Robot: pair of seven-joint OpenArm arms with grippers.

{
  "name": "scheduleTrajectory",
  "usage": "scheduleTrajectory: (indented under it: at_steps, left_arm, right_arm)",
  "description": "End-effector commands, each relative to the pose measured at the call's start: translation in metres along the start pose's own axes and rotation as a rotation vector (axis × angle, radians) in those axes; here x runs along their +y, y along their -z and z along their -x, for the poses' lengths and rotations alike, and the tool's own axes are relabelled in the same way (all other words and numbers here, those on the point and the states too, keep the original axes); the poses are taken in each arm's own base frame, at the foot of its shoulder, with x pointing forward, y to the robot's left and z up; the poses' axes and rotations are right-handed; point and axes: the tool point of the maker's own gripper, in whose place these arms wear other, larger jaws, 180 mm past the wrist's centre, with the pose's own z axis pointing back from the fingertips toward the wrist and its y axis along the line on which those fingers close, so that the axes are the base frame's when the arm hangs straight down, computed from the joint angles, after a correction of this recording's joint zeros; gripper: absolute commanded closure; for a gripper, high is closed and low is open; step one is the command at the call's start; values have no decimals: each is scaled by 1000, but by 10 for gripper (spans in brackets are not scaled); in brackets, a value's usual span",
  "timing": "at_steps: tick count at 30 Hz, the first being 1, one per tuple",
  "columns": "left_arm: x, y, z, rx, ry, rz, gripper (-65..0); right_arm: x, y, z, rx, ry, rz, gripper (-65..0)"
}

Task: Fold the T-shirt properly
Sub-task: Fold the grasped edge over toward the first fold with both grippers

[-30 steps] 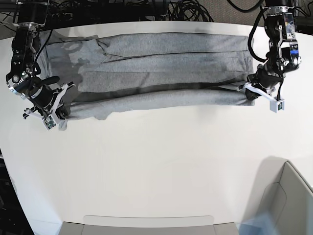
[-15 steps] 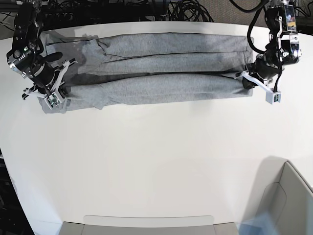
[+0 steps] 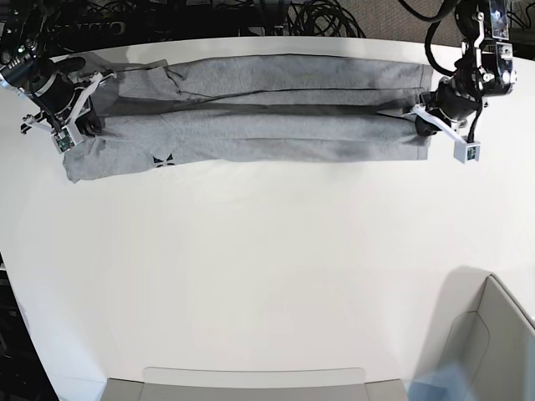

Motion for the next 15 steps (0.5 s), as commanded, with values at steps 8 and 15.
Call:
scheduleTrajectory:
  at_steps: [8, 15]
  left_arm:
    - [6, -4, 6, 9, 10, -18, 0]
    - [19, -4, 21, 38, 25, -76, -32]
  right_arm:
    - [7, -7, 12, 24, -5, -18, 0]
    - [9, -3, 29, 63, 26, -33, 0]
